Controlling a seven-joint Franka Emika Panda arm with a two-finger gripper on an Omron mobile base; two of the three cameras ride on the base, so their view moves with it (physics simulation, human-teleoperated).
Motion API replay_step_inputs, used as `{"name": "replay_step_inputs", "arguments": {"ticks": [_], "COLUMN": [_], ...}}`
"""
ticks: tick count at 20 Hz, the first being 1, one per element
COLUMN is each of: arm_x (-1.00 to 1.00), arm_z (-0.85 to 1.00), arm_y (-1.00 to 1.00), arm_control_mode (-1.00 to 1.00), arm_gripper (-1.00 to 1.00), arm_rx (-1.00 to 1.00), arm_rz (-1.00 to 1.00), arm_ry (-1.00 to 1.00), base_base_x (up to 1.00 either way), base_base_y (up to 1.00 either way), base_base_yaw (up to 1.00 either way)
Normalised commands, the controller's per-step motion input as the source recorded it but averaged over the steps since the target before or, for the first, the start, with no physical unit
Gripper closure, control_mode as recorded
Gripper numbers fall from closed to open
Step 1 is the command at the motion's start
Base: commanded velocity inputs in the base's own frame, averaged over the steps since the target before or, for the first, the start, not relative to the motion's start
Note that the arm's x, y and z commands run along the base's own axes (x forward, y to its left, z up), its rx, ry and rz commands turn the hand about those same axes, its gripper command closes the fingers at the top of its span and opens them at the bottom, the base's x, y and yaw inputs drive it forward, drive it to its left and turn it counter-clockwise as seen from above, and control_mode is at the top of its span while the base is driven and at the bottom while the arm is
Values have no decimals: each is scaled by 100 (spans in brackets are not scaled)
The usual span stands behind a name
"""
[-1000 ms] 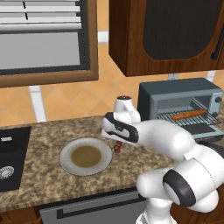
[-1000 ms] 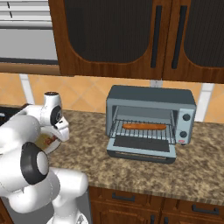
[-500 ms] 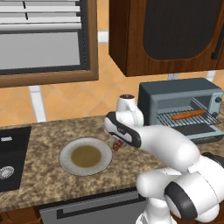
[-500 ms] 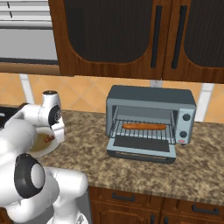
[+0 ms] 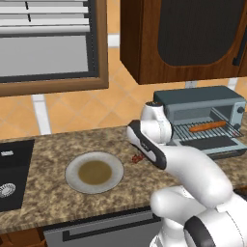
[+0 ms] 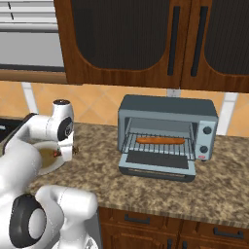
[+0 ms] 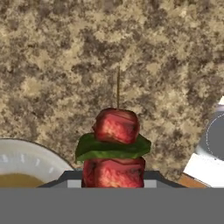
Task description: Pick up the kebab skewer and baguette bread, and place them inside the toaster oven. Close the toaster oven door and start by setting the timer.
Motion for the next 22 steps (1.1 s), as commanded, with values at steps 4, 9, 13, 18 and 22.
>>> {"name": "replay_step_inputs", "arguments": {"ticks": [4,9,13,18,22], "arm_x": [-12,-20,-16,-4,0], "arm_z": [46,39,15,0,2], "arm_y": [-64,-77,-71,-69,-61], "arm_control_mode": [-100,-100,-100,-100,-100], "arm_gripper": [100,100,100,100,100], "arm_rx": [4,4,0,0,0], "arm_rz": [-13,-4,-4,-5,-5], "arm_ry": [-2,-1,-3,-7,-7], "base_base_x": [0,0,0,0,0], "base_base_y": [0,0,0,0,0], "base_base_yaw": [0,0,0,0,0]}}
